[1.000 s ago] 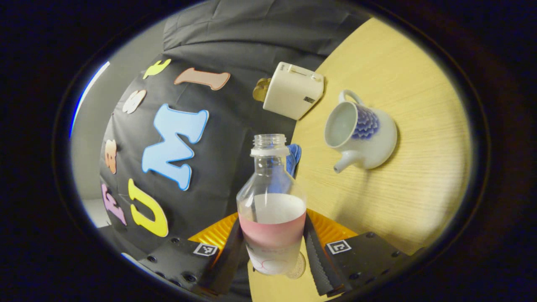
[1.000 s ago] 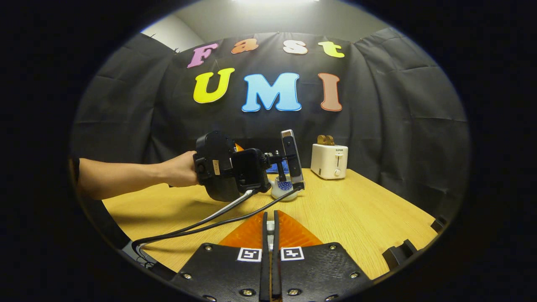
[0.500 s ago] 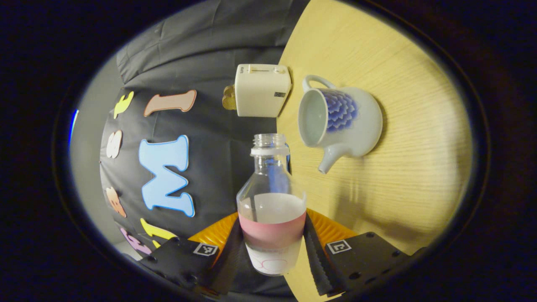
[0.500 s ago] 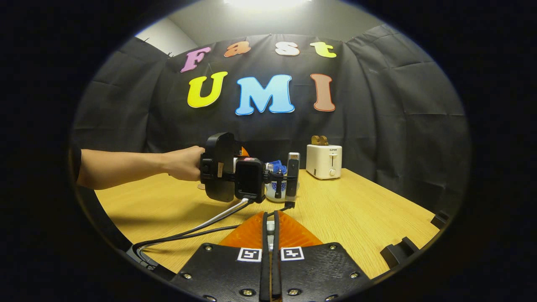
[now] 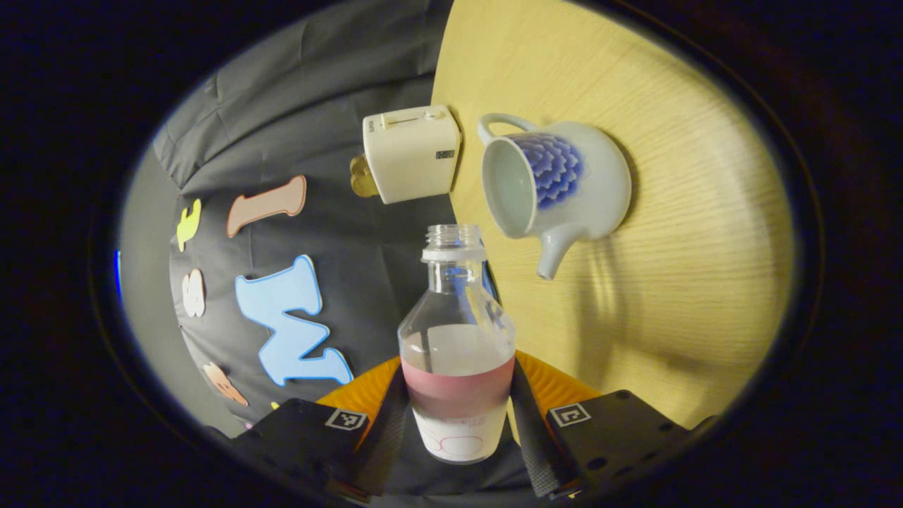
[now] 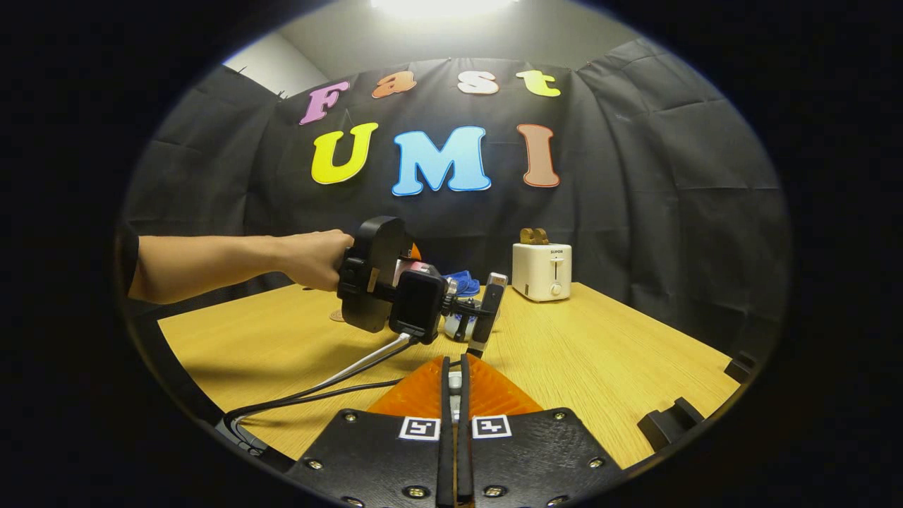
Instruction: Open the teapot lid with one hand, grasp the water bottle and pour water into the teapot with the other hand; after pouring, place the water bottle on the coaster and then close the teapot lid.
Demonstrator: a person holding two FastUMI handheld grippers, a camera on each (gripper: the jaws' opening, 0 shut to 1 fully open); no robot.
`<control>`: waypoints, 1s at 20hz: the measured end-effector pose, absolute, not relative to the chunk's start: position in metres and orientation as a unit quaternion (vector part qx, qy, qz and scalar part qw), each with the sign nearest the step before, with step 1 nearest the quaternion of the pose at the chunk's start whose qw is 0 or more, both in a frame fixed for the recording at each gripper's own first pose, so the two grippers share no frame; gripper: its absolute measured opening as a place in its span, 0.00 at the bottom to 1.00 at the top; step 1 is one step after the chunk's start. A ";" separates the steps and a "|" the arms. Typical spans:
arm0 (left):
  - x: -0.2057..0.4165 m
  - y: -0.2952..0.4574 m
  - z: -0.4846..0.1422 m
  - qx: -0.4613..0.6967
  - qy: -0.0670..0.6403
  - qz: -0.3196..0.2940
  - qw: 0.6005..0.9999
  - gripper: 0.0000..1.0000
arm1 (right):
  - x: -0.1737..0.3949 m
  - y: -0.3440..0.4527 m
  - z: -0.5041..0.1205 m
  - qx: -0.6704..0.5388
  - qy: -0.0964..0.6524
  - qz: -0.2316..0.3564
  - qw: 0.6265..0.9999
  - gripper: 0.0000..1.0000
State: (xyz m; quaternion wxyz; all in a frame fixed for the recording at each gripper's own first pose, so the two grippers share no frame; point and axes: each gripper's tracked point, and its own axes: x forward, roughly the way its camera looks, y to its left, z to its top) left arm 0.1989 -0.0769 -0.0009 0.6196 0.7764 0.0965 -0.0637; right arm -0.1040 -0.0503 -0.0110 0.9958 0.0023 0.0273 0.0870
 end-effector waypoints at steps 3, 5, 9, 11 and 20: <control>0.201 -0.077 0.002 0.793 0.098 -0.066 0.598 0.85 | -0.104 -0.052 -0.015 0.008 0.034 0.088 0.996 0.02; 0.202 -0.078 0.004 0.800 0.096 -0.068 0.589 0.85 | -0.103 -0.054 -0.015 0.011 0.034 0.085 0.996 0.02; 0.206 -0.078 0.008 0.820 0.093 -0.063 0.562 0.85 | -0.101 -0.055 -0.014 0.012 0.033 0.086 0.996 0.02; 0.207 -0.078 0.010 0.822 0.094 -0.065 0.558 0.85 | -0.101 -0.056 -0.015 0.014 0.033 0.086 0.996 0.02; 0.207 -0.089 0.022 0.843 0.081 -0.068 0.528 0.85 | -0.100 -0.059 -0.013 0.014 0.032 0.080 0.996 0.02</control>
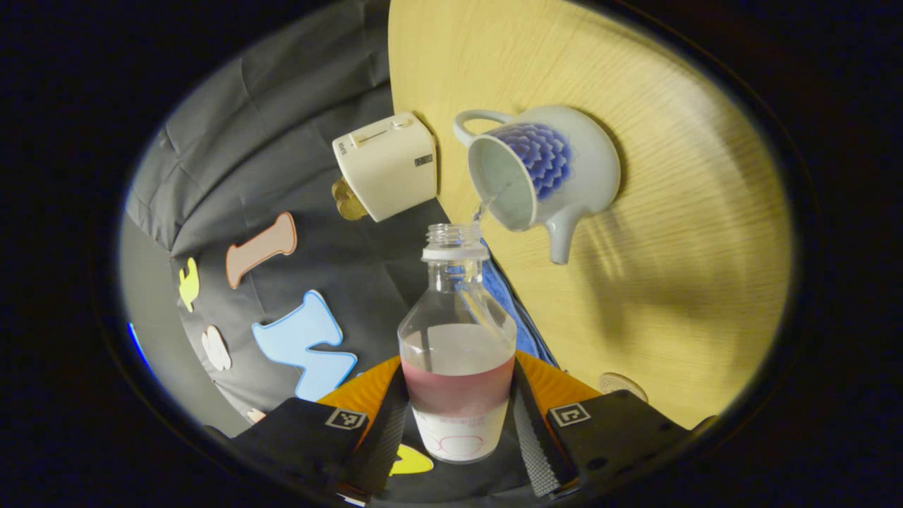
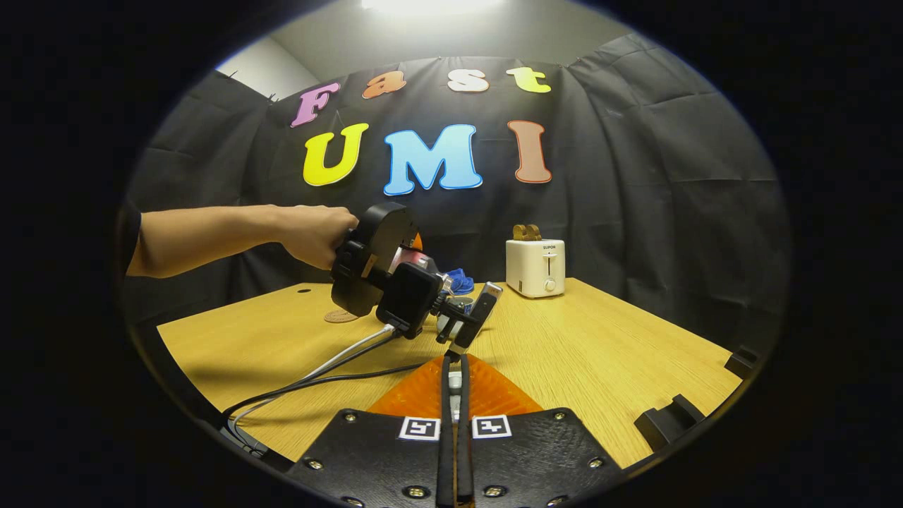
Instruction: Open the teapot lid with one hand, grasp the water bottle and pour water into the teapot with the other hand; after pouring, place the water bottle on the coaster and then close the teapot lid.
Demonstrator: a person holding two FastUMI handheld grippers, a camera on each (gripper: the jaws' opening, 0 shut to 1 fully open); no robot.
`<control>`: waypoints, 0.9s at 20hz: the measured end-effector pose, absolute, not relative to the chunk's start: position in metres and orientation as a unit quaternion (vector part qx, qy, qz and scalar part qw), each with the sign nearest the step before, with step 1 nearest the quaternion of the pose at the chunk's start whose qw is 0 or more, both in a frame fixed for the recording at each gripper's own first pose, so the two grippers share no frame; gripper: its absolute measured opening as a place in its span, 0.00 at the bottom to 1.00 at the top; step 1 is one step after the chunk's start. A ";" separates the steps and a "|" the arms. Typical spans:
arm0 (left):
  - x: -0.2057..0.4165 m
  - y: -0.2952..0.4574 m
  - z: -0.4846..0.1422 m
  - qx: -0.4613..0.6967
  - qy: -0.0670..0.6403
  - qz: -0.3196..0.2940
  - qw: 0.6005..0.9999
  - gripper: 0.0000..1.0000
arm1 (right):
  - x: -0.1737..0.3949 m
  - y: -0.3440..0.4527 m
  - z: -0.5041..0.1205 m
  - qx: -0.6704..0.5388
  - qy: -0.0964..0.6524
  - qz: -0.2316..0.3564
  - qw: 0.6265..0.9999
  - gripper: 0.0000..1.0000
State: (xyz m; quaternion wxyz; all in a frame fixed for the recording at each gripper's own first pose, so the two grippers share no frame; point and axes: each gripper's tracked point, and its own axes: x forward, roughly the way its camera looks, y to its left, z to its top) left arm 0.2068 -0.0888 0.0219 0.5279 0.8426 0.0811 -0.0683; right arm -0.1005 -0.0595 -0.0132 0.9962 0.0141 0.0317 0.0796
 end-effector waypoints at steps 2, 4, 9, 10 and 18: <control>0.207 -0.089 0.024 0.848 0.080 -0.070 0.519 0.85 | -0.100 -0.059 -0.013 0.014 0.032 0.080 0.996 0.02; 0.208 -0.090 0.027 0.853 0.078 -0.070 0.511 0.85 | -0.100 -0.059 -0.013 0.013 0.032 0.081 0.996 0.02; 0.207 -0.092 0.033 0.862 0.074 -0.069 0.496 0.85 | -0.101 -0.059 -0.012 0.009 0.030 0.082 0.996 0.02; 0.207 -0.094 0.033 0.865 0.073 -0.069 0.491 0.85 | -0.101 -0.059 -0.012 0.009 0.030 0.082 0.996 0.02; 0.209 -0.099 0.041 0.883 0.063 -0.072 0.460 0.85 | -0.102 -0.060 -0.013 0.007 0.031 0.081 0.996 0.02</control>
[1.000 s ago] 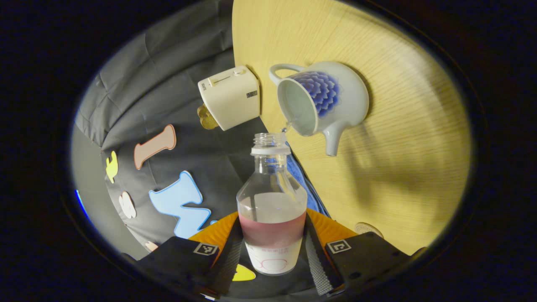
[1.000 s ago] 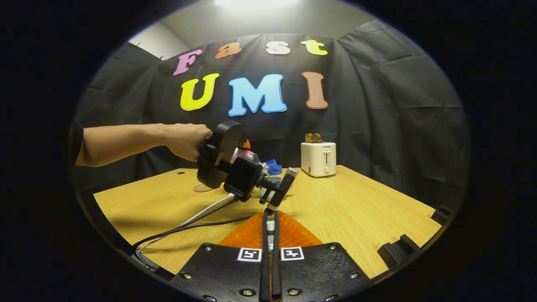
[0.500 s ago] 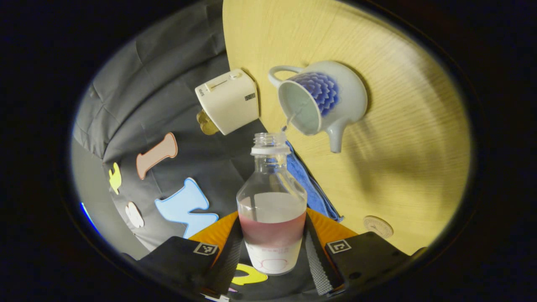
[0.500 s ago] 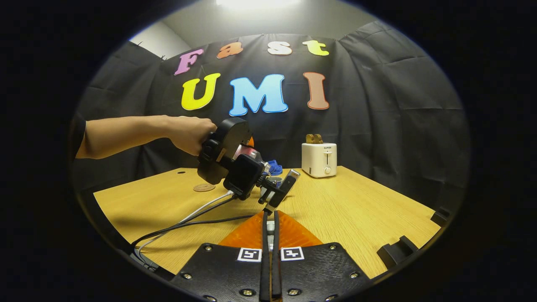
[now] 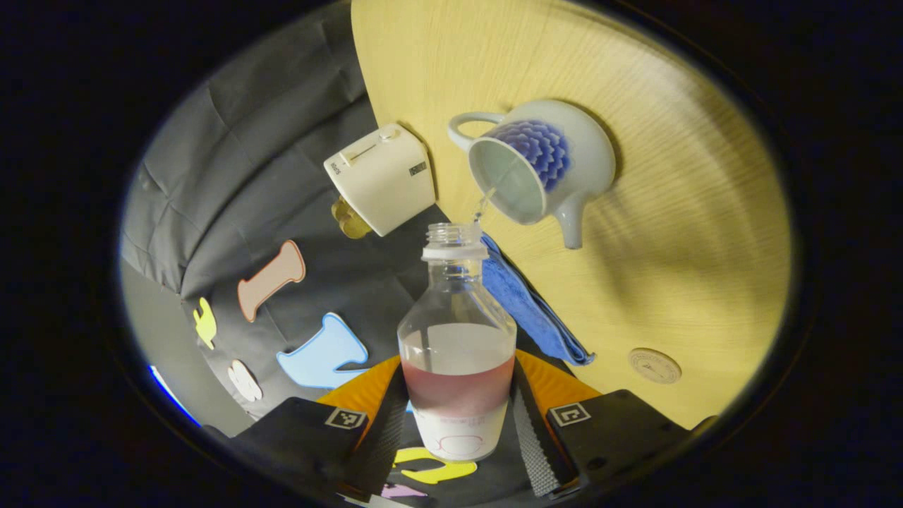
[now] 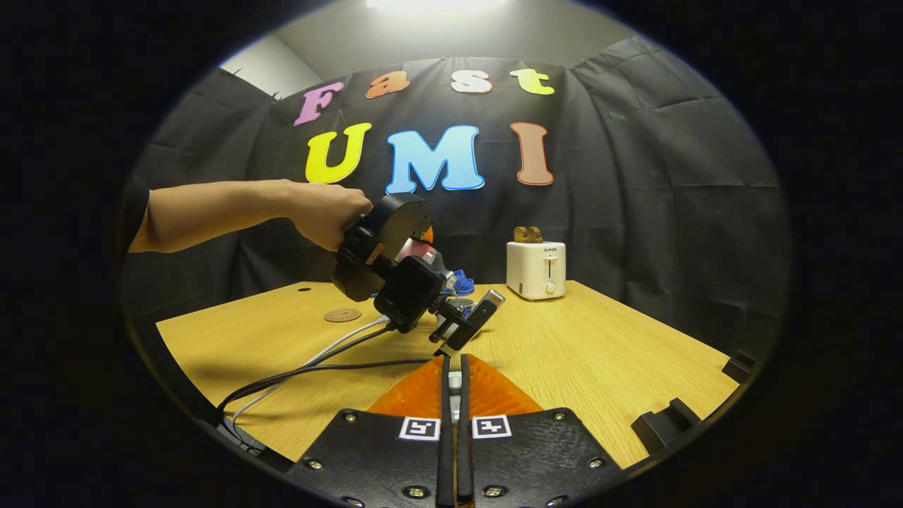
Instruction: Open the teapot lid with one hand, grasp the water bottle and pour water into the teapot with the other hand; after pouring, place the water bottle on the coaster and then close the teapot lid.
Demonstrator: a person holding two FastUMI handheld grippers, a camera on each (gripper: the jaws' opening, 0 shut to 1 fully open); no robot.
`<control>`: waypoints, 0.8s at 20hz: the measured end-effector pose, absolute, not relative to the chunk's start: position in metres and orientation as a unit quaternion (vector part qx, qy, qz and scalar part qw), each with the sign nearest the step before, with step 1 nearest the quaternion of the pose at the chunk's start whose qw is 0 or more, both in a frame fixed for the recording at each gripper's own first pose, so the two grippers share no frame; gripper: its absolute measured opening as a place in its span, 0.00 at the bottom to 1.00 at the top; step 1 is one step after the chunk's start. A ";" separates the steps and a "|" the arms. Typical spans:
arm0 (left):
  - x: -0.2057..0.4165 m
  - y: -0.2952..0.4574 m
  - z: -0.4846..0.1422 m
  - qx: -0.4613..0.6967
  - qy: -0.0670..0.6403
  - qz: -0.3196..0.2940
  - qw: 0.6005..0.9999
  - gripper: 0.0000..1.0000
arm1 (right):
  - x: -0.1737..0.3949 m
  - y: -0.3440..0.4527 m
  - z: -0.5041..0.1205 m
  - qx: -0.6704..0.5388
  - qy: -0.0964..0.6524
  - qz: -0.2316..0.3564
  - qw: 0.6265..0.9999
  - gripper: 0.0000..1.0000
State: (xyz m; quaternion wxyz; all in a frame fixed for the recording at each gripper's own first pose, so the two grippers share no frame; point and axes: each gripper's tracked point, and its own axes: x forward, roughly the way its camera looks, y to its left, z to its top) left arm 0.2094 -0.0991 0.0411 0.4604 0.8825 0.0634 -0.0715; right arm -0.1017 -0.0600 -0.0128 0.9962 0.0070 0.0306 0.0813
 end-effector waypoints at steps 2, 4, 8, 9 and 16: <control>0.210 -0.098 0.044 0.887 0.062 -0.068 0.453 0.85 | -0.101 -0.061 -0.012 0.008 0.031 0.080 0.996 0.02; 0.211 -0.097 0.046 0.889 0.061 -0.066 0.448 0.85 | -0.101 -0.062 -0.013 0.009 0.031 0.079 0.996 0.02; 0.211 -0.102 0.051 0.899 0.052 -0.060 0.431 0.85 | -0.102 -0.061 -0.013 0.009 0.031 0.080 0.996 0.02; 0.210 -0.103 0.053 0.901 0.051 -0.061 0.427 0.85 | -0.101 -0.061 -0.014 0.010 0.032 0.079 0.996 0.02; 0.210 -0.105 0.058 0.910 0.048 -0.057 0.407 0.85 | -0.103 -0.064 -0.013 0.009 0.031 0.078 0.996 0.02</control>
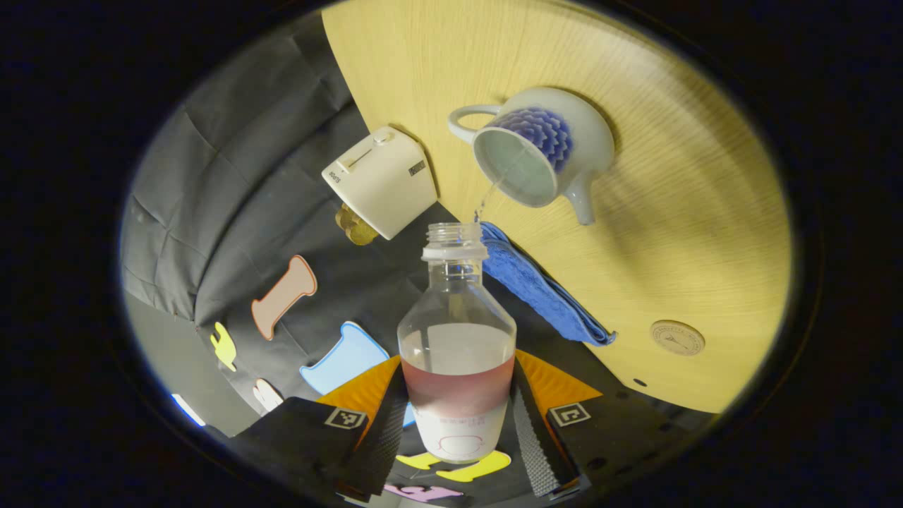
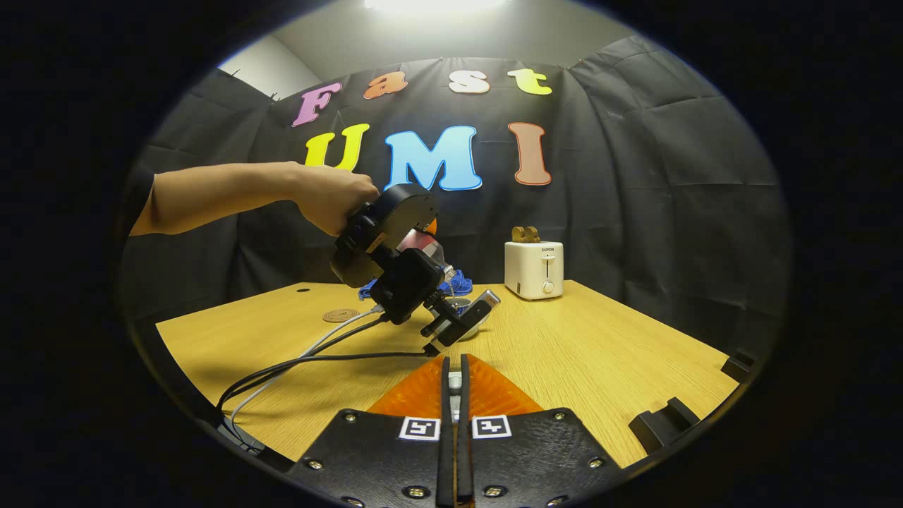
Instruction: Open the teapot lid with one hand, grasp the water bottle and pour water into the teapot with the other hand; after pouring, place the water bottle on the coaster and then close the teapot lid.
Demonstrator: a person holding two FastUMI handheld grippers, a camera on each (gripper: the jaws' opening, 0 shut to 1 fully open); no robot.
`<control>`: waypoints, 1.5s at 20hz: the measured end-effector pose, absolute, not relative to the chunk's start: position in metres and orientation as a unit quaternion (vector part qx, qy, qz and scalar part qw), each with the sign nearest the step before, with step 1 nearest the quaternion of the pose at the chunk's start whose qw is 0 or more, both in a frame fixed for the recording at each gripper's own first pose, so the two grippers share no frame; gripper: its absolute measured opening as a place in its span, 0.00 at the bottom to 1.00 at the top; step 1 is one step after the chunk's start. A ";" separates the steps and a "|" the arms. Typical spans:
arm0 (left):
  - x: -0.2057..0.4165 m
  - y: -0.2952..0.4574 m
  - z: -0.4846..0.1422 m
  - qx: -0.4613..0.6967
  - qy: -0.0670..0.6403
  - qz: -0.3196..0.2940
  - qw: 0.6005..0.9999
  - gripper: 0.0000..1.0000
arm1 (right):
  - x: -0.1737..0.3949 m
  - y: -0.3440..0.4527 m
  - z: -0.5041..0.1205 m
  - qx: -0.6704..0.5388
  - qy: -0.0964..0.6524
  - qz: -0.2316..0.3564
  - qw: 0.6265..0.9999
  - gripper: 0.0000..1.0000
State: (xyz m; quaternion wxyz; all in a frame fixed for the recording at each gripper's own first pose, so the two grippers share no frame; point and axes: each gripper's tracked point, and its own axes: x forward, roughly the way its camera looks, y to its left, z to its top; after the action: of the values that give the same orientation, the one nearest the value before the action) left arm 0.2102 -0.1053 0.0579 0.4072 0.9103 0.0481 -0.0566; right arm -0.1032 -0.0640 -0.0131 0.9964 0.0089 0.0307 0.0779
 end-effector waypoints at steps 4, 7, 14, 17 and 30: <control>0.211 -0.106 0.056 0.909 0.050 -0.061 0.410 0.86 | -0.105 -0.065 -0.014 0.006 0.032 0.078 0.996 0.02; 0.208 -0.107 0.044 0.902 0.051 -0.073 0.422 0.86 | -0.104 -0.064 -0.014 0.006 0.034 0.079 0.996 0.02; 0.210 -0.093 0.017 0.872 0.072 -0.091 0.475 0.86 | -0.103 -0.063 -0.015 0.003 0.037 0.079 0.996 0.02; 0.209 -0.094 0.018 0.846 0.058 -0.096 0.521 0.86 | -0.102 -0.061 -0.010 0.001 0.032 0.080 0.996 0.02; 0.160 -0.021 0.031 0.474 0.053 -0.087 0.875 0.86 | -0.081 -0.056 0.040 -0.011 -0.021 0.080 0.997 0.02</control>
State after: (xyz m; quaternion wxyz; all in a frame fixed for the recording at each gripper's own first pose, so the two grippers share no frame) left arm 0.1597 -0.0206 0.0312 0.8747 0.4738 0.0526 -0.0874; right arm -0.0810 -0.0560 0.0401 0.9965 -0.0106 -0.0210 0.0800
